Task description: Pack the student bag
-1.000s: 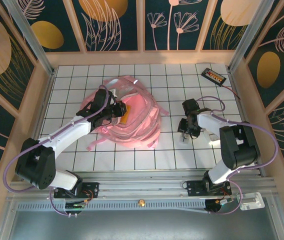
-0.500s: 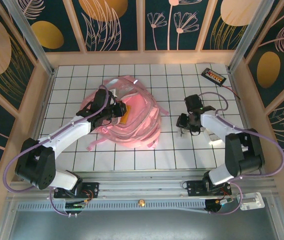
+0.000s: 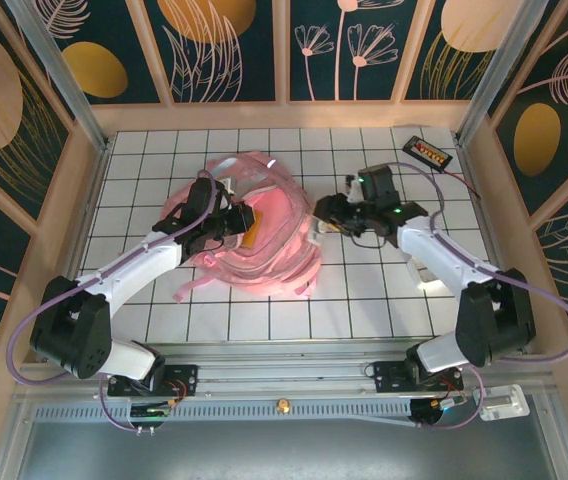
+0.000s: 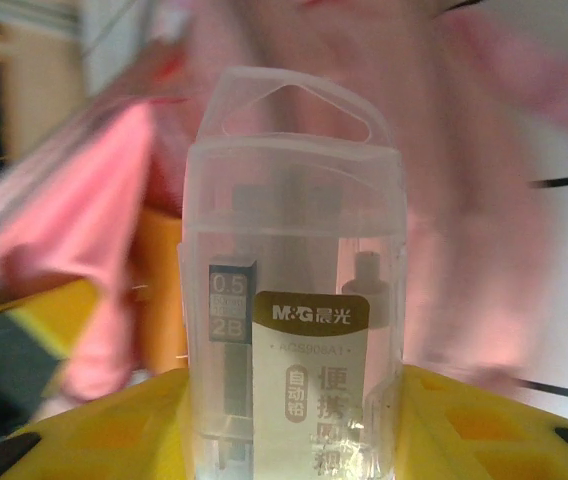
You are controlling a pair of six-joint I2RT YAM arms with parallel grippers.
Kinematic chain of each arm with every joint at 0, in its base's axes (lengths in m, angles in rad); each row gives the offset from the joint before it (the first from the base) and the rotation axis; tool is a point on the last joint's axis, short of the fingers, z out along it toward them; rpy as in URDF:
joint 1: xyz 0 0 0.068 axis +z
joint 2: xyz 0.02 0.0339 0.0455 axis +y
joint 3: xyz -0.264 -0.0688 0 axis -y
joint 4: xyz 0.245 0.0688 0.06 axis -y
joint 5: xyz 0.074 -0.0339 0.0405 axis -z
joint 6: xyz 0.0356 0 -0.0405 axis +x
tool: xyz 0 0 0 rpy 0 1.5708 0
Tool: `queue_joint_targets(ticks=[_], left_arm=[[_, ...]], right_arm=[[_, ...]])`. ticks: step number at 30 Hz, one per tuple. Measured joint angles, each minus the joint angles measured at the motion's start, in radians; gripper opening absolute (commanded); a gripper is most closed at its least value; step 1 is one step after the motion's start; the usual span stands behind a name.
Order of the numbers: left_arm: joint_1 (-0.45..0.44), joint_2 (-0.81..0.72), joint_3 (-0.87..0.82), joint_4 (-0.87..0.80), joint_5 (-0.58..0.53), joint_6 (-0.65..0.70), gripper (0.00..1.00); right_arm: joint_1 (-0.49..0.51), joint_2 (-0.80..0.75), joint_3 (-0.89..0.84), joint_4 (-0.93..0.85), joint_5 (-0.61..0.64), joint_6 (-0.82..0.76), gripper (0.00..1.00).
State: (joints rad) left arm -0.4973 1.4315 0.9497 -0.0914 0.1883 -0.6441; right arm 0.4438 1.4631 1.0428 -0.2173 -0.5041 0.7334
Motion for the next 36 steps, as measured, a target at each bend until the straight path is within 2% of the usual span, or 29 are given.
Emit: queue_joint_targets(ticks=[8,15,21,22,26,31,36], left_arm=[[0.002,0.01,0.016,0.0,0.013,-0.016,0.0],[0.011,0.01,0.047,-0.04,-0.006,-0.014,0.0],[0.011,0.01,0.062,-0.066,-0.018,-0.006,0.0],[0.011,0.009,0.063,-0.069,-0.02,-0.003,0.0],[0.007,0.009,0.08,-0.098,-0.035,0.021,0.0],[0.0,0.007,0.117,-0.161,-0.085,0.07,0.0],[-0.006,-0.004,0.132,-0.2,-0.117,0.106,0.0]], right_arm=[[0.136,0.266,0.168,0.22,-0.076,0.174,0.46],[0.15,0.378,0.183,0.343,-0.098,0.292,0.44],[0.159,0.399,0.188,0.372,-0.1,0.325,0.46],[0.16,0.4,0.191,0.372,-0.1,0.325,0.48],[0.169,0.404,0.205,0.356,-0.098,0.315,0.69],[0.182,0.402,0.216,0.336,-0.086,0.281,0.7],[0.187,0.38,0.209,0.325,-0.072,0.267,0.67]])
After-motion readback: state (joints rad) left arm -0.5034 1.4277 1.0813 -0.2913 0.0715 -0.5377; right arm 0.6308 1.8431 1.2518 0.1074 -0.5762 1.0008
